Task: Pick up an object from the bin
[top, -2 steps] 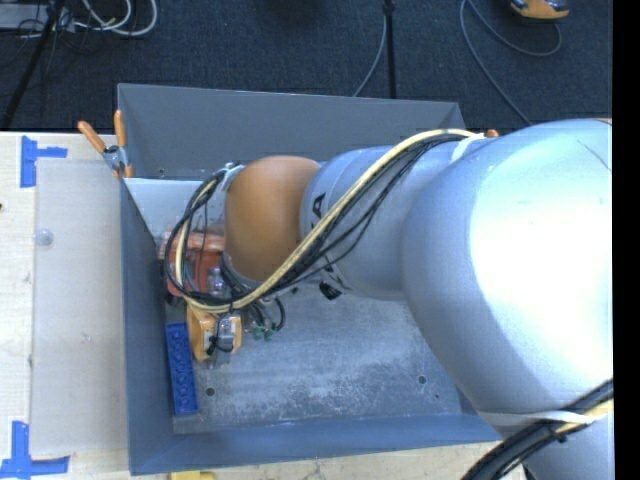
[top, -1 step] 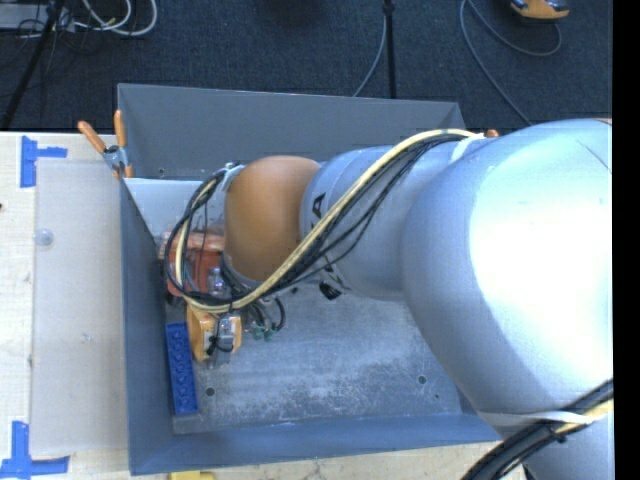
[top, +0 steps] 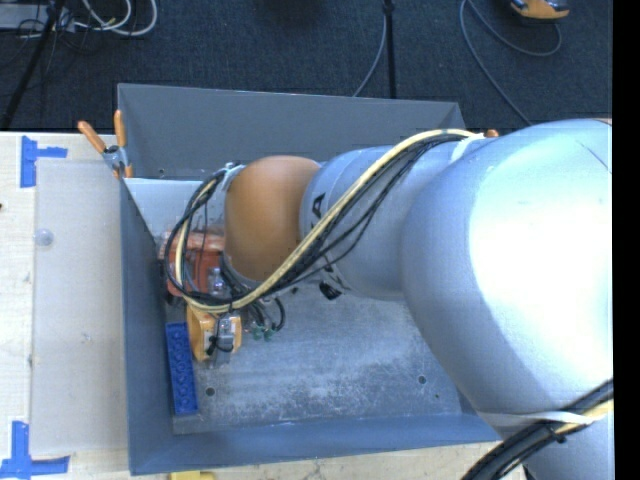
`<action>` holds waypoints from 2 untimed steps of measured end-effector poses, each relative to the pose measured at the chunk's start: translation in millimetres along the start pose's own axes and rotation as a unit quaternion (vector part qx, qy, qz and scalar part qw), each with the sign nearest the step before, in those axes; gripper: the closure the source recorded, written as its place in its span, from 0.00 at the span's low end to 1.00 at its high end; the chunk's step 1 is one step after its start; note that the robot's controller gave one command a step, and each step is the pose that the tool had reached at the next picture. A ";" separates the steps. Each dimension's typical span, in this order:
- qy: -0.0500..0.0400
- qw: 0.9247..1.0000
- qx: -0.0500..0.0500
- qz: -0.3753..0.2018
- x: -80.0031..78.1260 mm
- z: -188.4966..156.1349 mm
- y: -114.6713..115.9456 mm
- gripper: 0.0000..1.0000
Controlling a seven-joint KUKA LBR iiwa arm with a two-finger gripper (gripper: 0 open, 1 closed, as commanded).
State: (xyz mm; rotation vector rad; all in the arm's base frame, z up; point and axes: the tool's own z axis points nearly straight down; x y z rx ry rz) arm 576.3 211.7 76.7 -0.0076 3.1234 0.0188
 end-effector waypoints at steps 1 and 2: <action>0.000 1.000 0.000 0.000 0.0 0.0 0.0 1.00; 0.000 1.000 0.000 0.000 0.0 0.0 0.0 0.00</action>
Offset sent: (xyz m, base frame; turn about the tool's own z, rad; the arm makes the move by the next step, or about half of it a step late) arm 0.0000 0.0000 0.0000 0.0000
